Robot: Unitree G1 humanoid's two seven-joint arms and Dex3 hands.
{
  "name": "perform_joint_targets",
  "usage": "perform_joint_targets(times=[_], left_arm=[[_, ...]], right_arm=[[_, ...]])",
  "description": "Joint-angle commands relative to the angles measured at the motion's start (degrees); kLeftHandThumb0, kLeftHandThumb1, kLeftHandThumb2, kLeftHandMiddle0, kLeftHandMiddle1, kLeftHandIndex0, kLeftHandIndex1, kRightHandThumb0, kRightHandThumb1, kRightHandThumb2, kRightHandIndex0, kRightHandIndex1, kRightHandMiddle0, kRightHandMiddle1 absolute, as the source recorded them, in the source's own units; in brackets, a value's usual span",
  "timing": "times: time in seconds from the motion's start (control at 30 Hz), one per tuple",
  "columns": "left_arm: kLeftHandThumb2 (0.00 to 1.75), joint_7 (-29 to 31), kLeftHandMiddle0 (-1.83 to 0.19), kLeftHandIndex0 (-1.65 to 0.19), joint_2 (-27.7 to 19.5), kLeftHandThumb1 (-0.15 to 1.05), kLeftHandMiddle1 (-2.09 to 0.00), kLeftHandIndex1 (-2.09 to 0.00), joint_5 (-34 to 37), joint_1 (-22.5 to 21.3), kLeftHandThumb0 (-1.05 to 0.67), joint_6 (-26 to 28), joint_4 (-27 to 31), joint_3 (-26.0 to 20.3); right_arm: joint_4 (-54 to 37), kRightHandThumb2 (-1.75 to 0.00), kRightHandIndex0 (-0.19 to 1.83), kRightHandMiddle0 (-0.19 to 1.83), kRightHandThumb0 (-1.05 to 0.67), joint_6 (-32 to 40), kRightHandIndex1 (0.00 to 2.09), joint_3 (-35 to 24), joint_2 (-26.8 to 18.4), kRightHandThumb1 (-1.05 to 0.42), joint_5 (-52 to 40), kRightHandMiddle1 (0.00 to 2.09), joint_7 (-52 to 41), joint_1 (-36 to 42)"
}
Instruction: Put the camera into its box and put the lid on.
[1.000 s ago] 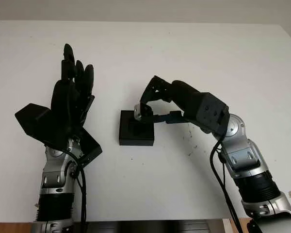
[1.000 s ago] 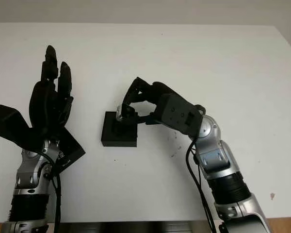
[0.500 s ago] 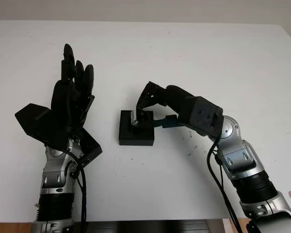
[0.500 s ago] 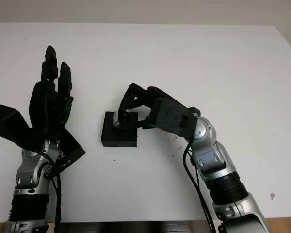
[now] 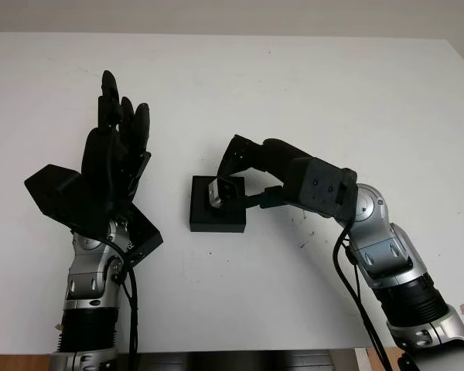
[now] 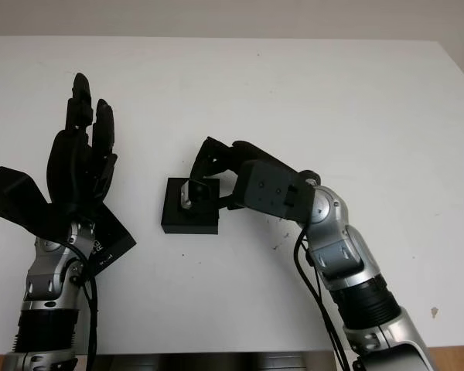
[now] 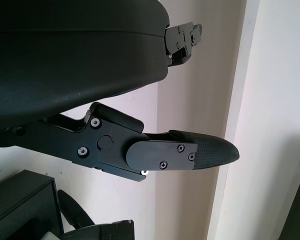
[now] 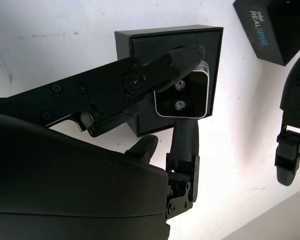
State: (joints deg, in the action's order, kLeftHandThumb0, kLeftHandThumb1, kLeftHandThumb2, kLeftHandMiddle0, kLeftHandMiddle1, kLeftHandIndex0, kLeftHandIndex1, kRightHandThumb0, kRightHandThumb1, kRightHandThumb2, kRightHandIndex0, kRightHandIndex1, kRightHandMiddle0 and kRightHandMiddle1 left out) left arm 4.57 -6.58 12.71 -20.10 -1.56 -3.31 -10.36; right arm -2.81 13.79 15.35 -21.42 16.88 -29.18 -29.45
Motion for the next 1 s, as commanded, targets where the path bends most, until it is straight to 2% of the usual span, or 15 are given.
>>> perform_joint_targets(times=[0.0,0.63,0.97], left_arm=[[0.36,0.1,0.19,0.19,0.2,1.05,0.00,0.00,0.0,0.0,-0.74,-0.3,1.1,0.1],[0.37,0.4,0.19,0.19,0.3,1.05,0.00,0.00,0.0,0.1,-0.75,-0.6,1.2,0.1],[0.36,0.1,0.19,0.19,0.5,1.05,0.00,0.00,0.2,0.1,-0.75,-0.4,1.4,0.0]], right_arm=[[0.9,-0.05,0.23,0.41,-0.45,-1.6,0.67,0.7,-0.9,-1.04,1.0,1.80,0.6,0.5],[6.8,-0.06,0.21,0.42,-0.44,-6.0,0.61,1.2,0.7,-1.04,4.5,1.86,6.5,2.1],[4.4,-0.06,0.20,0.38,-0.44,-6.5,0.56,1.9,-0.3,-1.05,7.6,1.95,6.4,3.0]])
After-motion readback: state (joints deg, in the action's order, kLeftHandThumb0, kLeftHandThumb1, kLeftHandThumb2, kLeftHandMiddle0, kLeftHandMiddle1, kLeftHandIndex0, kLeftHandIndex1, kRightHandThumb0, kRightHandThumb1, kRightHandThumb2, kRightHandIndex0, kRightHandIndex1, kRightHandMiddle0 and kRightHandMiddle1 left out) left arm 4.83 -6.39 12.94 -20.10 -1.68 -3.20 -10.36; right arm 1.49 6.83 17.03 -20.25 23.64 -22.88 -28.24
